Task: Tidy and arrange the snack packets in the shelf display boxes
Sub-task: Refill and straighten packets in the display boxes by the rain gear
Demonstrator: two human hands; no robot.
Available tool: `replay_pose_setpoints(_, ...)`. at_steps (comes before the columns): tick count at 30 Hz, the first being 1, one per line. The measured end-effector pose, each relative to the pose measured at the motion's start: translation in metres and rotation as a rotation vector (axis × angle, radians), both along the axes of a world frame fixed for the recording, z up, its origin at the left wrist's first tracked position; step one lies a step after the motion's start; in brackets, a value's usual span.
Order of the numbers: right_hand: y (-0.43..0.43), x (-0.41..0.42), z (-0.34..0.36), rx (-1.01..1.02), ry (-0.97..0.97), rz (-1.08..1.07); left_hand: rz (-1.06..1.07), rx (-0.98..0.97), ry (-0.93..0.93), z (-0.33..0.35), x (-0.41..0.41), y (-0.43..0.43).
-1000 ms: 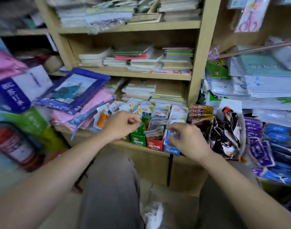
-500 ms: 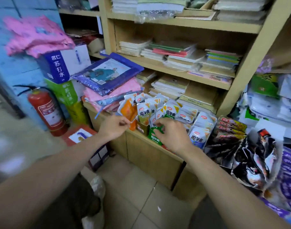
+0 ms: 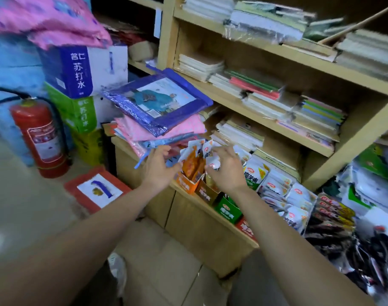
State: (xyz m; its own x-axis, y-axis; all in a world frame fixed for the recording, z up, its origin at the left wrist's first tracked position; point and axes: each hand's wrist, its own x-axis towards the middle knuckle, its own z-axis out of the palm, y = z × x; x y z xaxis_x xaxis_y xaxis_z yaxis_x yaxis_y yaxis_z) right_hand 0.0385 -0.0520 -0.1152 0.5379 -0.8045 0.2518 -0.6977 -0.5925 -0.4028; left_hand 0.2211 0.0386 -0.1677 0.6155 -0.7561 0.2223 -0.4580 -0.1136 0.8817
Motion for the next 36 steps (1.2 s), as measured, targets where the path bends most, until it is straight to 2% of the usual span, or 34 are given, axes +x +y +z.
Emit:
replay_pose_setpoints(3, -0.018, 0.020, 0.000, 0.000, 0.073, -0.090, -0.051, -0.003, 0.048, -0.007, 0.005, -0.010)
replay_pose_setpoints(7, -0.039, 0.025, -0.013, -0.051, 0.233, -0.075, -0.123, 0.027, 0.011, -0.014, 0.009, -0.025)
replay_pose_setpoints(11, -0.063, -0.002, -0.024, -0.162, 0.141, -0.098, -0.182, 0.091, -0.073, -0.015, 0.010, -0.048)
replay_pose_setpoints(14, -0.077, -0.023, -0.027, -0.127, 0.049, -0.130, -0.177, 0.120, -0.138, -0.016, 0.008, -0.066)
replay_pose_setpoints(18, -0.086, -0.023, -0.029, -0.132, 0.044, -0.128, -0.122, 0.178, -0.296, -0.018, 0.005, -0.079)
replay_pose_setpoints(25, -0.088, -0.010, -0.027, -0.100, 0.037, -0.141, -0.034, 0.169, -0.297, -0.015, 0.012, -0.060)
replay_pose_setpoints(29, -0.088, 0.011, -0.010, -0.119, -0.073, 0.022, -0.005, 0.157, -0.293, -0.017, 0.017, -0.044)
replay_pose_setpoints(32, -0.088, 0.036, -0.010, -0.019, 0.035, 0.198, -0.003, 0.159, -0.290, -0.016, 0.021, -0.042)
replay_pose_setpoints(34, -0.089, 0.047, -0.019, 0.021, 0.157, 0.225, -0.011, 0.166, -0.301, -0.014, 0.022, -0.042)
replay_pose_setpoints(36, -0.093, 0.050, -0.025, -0.029, 0.186, 0.220, -0.017, 0.182, -0.331, -0.012, 0.020, -0.044)
